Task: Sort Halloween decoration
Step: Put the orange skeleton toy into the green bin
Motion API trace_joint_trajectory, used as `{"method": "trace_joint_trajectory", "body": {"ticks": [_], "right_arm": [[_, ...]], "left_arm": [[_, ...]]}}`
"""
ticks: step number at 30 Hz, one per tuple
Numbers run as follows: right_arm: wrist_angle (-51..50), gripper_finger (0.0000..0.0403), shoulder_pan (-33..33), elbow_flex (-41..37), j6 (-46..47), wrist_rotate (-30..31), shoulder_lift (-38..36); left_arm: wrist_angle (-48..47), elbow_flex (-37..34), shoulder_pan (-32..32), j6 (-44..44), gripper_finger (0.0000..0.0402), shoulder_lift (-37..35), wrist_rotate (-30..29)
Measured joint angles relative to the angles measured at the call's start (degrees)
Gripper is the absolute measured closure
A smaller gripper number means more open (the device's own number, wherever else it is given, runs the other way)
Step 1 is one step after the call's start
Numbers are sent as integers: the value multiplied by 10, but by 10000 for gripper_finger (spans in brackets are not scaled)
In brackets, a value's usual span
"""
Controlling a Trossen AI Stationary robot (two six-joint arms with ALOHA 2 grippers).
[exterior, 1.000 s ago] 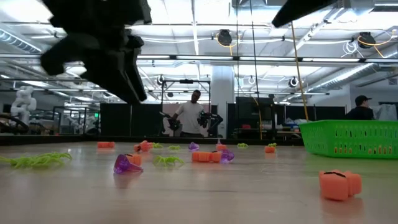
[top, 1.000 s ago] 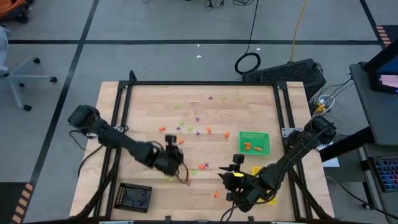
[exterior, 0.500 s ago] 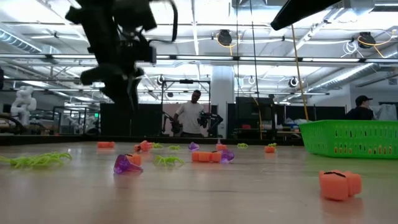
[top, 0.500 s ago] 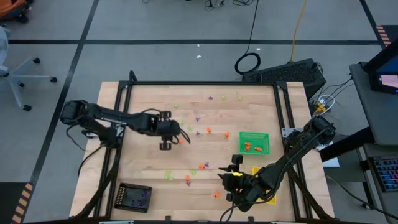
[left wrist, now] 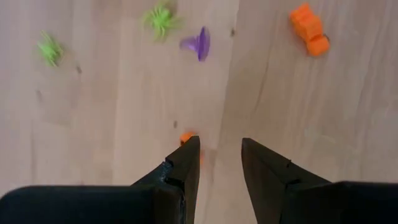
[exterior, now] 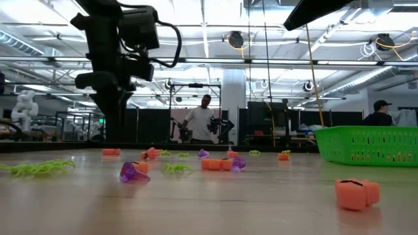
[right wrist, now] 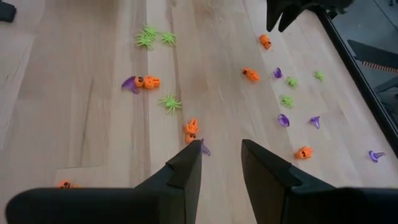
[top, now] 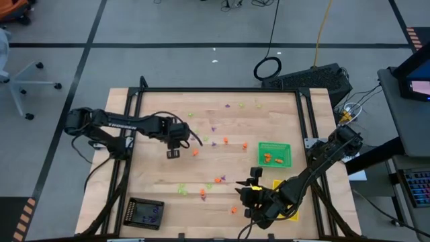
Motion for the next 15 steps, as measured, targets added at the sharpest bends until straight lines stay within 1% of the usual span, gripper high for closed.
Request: {"method": "trace_joint_trajectory", "body": {"ticks": [2,4,10,15], "right_arm": [[1,302,0,0,0,0,0],[1,302,0,0,0,0,0],[0,302,0,0,0,0,0],[0,302,0,0,0,0,0]], "left_arm": [[1,-10,16,9,285,0,21],[14,-30,31,19,285,0,30],[33,-93,64,16,285,0,34],[95,-131,70,26,285,-3,38]]}}
